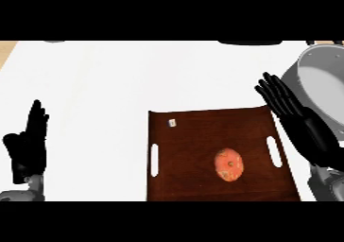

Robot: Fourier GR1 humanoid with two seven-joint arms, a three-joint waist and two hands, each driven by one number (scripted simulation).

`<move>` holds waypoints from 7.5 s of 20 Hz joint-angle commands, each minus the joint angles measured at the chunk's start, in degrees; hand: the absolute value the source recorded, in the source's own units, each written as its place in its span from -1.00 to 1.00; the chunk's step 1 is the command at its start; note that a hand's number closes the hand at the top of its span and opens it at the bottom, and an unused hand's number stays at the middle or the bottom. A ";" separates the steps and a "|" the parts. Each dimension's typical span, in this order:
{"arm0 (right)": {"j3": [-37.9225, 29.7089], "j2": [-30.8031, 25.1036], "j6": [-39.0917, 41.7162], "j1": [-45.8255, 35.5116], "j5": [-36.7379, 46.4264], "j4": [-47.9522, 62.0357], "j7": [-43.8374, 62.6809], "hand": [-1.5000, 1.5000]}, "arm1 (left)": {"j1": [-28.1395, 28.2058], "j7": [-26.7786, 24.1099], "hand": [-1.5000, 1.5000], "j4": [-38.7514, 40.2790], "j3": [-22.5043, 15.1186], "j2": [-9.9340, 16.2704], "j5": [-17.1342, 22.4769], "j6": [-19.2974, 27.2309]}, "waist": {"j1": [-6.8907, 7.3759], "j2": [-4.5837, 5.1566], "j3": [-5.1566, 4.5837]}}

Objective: Pick the squash from the tray and place it in the pot

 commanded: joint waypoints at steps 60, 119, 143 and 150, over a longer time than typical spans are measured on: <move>5.69 3.71 10.49 3.96 69.84 6.12 -3.84 -1.00 | -13.41 -2.75 0.00 -3.87 4.20 -8.11 3.13 -16.14 | 0.28 -2.54 1.47; 5.57 19.90 -10.13 32.55 89.50 -42.47 10.00 1.00 | -15.13 1.62 0.00 -6.30 6.51 -9.90 0.41 -16.72 | -0.80 -2.61 1.51; -42.62 -8.72 -5.76 -7.81 57.95 26.57 -16.35 1.00 | -16.04 -1.06 0.00 -2.47 8.25 -9.49 1.33 -18.97 | 1.09 -2.20 1.54; -40.60 -10.55 -15.99 -17.40 62.86 50.94 -26.82 1.00 | -16.63 0.67 0.00 -3.82 7.87 -8.87 1.59 -20.05 | 1.31 -2.19 1.55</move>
